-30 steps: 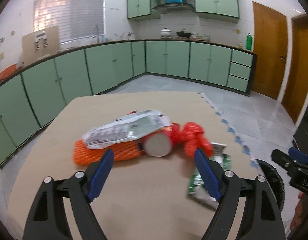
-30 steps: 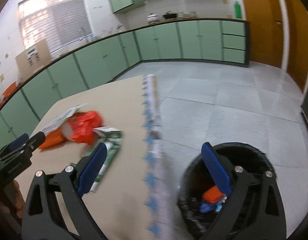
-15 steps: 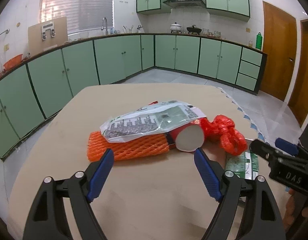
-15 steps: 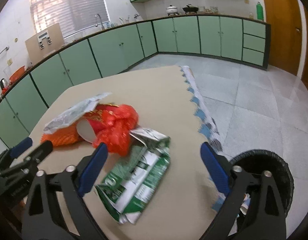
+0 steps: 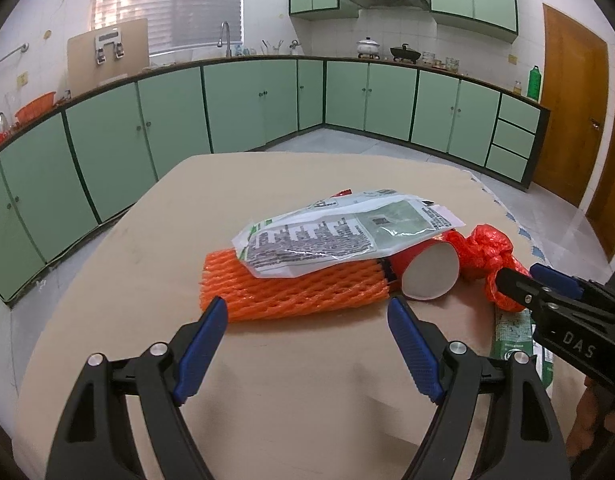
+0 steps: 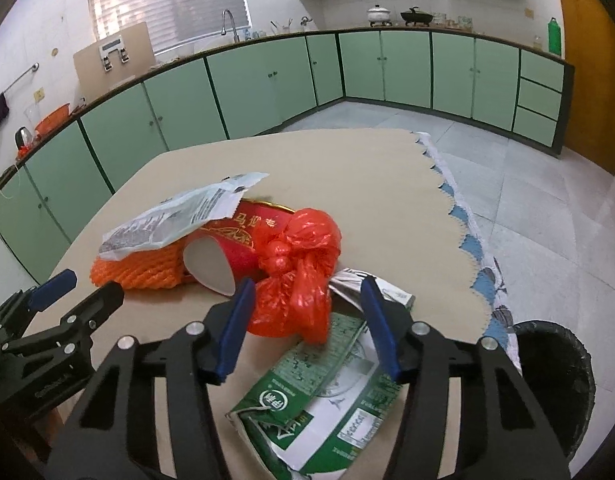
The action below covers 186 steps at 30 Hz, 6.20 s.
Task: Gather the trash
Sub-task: 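Grasp the red plastic bag with the right gripper and lift it, then grasp the green milk carton with the left gripper while the right gripper holds the red bag, then lift the green carton off the table with the left gripper, then carry the green carton with the left gripper while the right gripper carries the red bag over the bin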
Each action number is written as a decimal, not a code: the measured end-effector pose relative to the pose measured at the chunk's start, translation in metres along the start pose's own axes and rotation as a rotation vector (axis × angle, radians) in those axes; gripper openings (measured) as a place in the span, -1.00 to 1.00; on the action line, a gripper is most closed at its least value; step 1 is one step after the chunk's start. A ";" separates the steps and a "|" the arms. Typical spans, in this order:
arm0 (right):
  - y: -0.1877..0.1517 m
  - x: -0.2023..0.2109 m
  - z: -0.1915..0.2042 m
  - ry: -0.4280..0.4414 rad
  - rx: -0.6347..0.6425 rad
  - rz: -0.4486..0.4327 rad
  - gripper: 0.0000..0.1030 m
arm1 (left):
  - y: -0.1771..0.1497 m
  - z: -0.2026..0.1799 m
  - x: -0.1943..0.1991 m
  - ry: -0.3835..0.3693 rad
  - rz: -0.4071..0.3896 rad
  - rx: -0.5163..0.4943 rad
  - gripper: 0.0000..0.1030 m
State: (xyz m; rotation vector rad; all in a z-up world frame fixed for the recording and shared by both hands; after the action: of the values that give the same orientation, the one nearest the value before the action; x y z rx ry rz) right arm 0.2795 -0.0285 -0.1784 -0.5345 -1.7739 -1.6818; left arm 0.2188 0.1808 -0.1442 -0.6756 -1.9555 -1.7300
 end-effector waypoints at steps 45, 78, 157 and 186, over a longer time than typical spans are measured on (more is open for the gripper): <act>-0.052 0.059 -0.094 0.010 -0.094 -0.028 -0.91 | -0.019 -0.106 -0.016 -0.218 0.098 -0.074 0.55; -0.060 0.052 -0.103 0.033 -0.106 -0.010 -0.90 | -0.033 -0.129 -0.039 -0.258 0.172 -0.091 0.18; -0.035 0.059 -0.120 0.063 -0.133 -0.085 -0.90 | 0.012 -0.157 -0.055 -0.326 0.165 -0.044 -0.83; -0.073 0.141 -0.249 -0.199 -0.230 -0.126 -0.90 | -0.011 -0.337 -0.033 -0.589 0.198 -0.236 -0.84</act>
State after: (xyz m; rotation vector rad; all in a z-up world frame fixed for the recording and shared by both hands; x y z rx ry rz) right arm 0.1696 -0.2996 -0.1388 -0.7262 -1.7931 -1.9948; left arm 0.2396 -0.1573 -0.1326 -1.5536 -1.9533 -1.7849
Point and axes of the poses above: each gripper's, at about its wrist camera, not at the fingertips, and x roughly against the way its jaws point, z to its left, y to its top, the point moved 5 cm from there along -x, roughly the way its jaws point, and after that the axes turned 11 degrees about -y, right-handed, at the moved point
